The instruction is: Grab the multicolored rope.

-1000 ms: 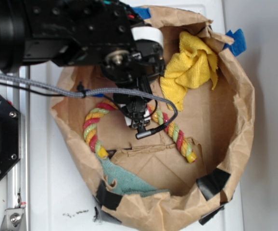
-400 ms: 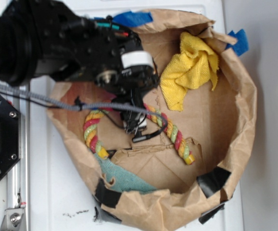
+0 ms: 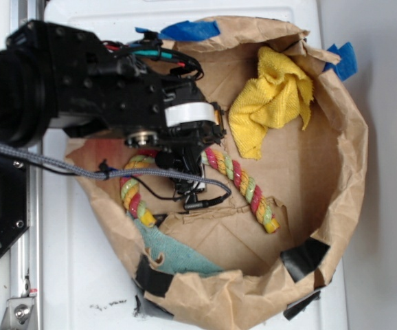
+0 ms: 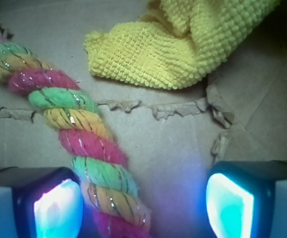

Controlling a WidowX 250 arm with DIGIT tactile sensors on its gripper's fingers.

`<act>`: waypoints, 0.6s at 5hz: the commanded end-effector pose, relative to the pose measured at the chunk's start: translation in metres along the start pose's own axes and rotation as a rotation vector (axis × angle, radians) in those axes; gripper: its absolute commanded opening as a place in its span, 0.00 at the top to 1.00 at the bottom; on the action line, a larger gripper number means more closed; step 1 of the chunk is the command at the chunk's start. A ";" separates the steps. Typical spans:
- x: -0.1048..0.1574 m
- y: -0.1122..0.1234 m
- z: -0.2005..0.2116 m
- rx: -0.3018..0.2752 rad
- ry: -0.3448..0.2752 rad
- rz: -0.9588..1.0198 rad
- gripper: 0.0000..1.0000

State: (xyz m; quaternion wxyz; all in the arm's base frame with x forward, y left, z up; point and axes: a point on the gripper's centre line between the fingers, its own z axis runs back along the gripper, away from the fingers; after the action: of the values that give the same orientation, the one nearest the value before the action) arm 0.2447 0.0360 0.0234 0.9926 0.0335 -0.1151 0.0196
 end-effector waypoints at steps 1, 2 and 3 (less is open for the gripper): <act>-0.002 -0.002 -0.001 -0.010 0.000 -0.010 1.00; -0.003 -0.001 -0.001 -0.011 -0.002 -0.005 1.00; -0.002 -0.001 0.001 -0.013 0.000 0.000 1.00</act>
State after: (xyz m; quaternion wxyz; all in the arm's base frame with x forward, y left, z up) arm 0.2384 0.0332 0.0192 0.9941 0.0243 -0.1034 0.0235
